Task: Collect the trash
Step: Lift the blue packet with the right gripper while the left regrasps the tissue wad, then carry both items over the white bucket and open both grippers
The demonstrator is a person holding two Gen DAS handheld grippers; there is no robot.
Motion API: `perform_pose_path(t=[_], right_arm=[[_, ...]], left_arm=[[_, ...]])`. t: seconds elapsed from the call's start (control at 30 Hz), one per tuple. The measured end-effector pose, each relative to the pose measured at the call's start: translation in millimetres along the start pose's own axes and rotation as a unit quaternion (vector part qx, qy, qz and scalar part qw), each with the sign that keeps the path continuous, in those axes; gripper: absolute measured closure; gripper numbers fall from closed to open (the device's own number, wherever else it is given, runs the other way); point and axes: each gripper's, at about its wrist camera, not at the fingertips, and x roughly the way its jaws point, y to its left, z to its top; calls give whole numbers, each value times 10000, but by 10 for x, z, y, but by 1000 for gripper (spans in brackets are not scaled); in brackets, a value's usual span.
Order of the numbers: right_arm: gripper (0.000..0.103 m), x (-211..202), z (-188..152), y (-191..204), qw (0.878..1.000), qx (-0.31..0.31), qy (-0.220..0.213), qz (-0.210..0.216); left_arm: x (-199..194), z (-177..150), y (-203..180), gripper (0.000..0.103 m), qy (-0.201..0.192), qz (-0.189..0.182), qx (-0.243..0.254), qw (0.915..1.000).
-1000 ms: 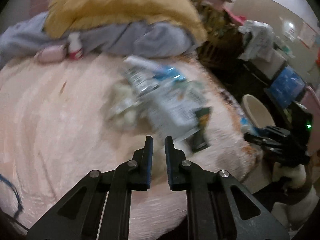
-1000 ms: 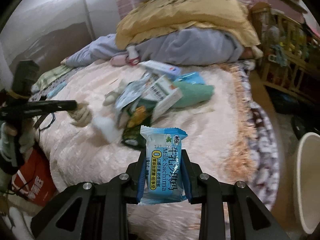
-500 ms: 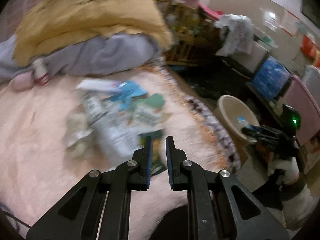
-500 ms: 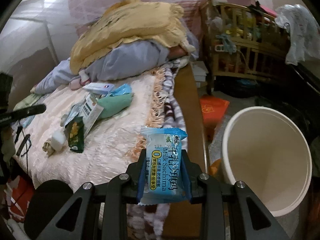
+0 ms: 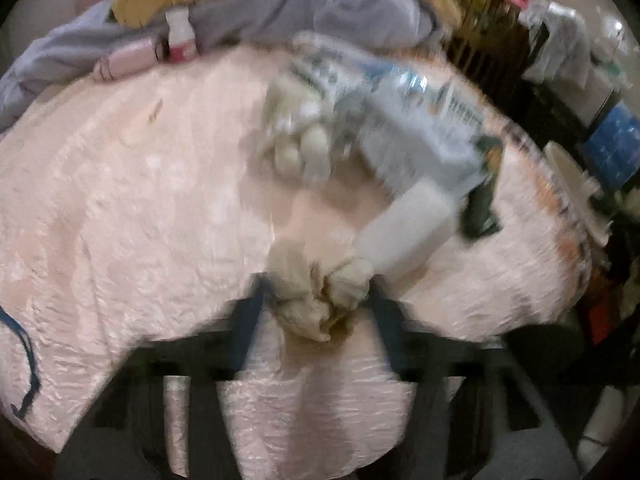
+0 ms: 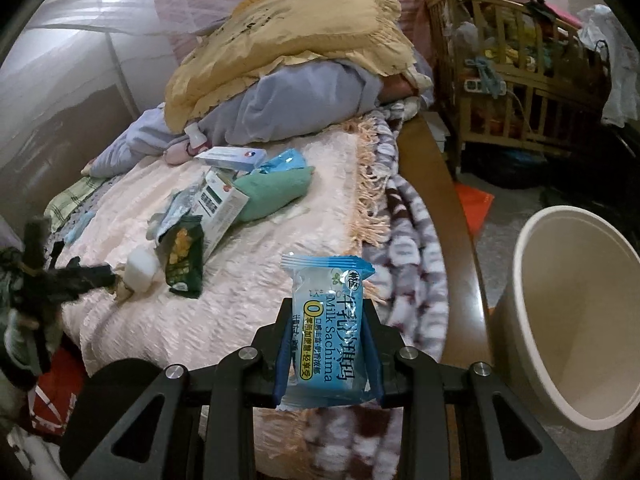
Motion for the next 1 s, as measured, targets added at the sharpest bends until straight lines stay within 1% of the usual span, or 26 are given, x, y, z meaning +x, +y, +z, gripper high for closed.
perform_pose_path(t=[0.03, 0.07, 0.1, 0.17, 0.23, 0.33, 0.4, 0.47, 0.5, 0.57, 0.6, 0.73, 0.8, 0.87, 1.0], right_arm=[[73, -12, 1, 15, 10000, -12, -12, -3], [73, -34, 1, 27, 10000, -34, -33, -13], [73, -49, 5, 24, 10000, -46, -49, -25], [73, -82, 13, -2, 9999, -40, -74, -85], [73, -113, 26, -75, 9998, 41, -109, -141], [73, -178, 47, -228, 9993, 208, -202, -214], [73, -227, 62, -341, 9988, 285, -248, -309], [73, -280, 61, -486, 9979, 357, -265, -461], [73, -307, 58, -563, 9974, 400, -268, -541], [73, -362, 47, -760, 9956, 544, -263, -722], [73, -381, 46, -841, 9947, 612, -261, -785], [73, -494, 42, -1260, 9882, 960, -282, -1161], [73, -538, 53, -1466, 9840, 1164, -293, -1317], [73, -570, 55, -1663, 9804, 1362, -324, -1389], [73, -620, 9, -1949, 9723, 1764, -448, -1466]], left_arm=[[-1, -12, 22, 82, 13, -84, -83, 9999], [-61, -12, 64, 85, -66, -214, -186, 9996], [-115, 3, 88, 92, -93, -278, -233, 9993], [-283, 63, 95, 92, -268, -376, -292, 9985], [-485, 171, 37, 92, -466, -570, -298, 9968], [-716, 382, -235, 92, -731, -826, -49, 9939], [-780, 523, -537, 92, -830, -1098, 208, 9903], [-768, 671, -877, 92, -829, -1442, 439, 9851], [-724, 761, -1095, 92, -786, -1656, 560, 9815], [-626, 887, -1482, 92, -686, -1922, 776, 9759], [-557, 964, -1747, 92, -647, -2073, 918, 9718], [-300, 1215, -2611, 92, -503, -2470, 1345, 9583], [-134, 1359, -2962, 92, -350, -2626, 1376, 9544], [35, 1473, -3301, 92, -298, -2656, 1379, 9537], [340, 1620, -3745, 90, -203, -2792, 1306, 9511]])
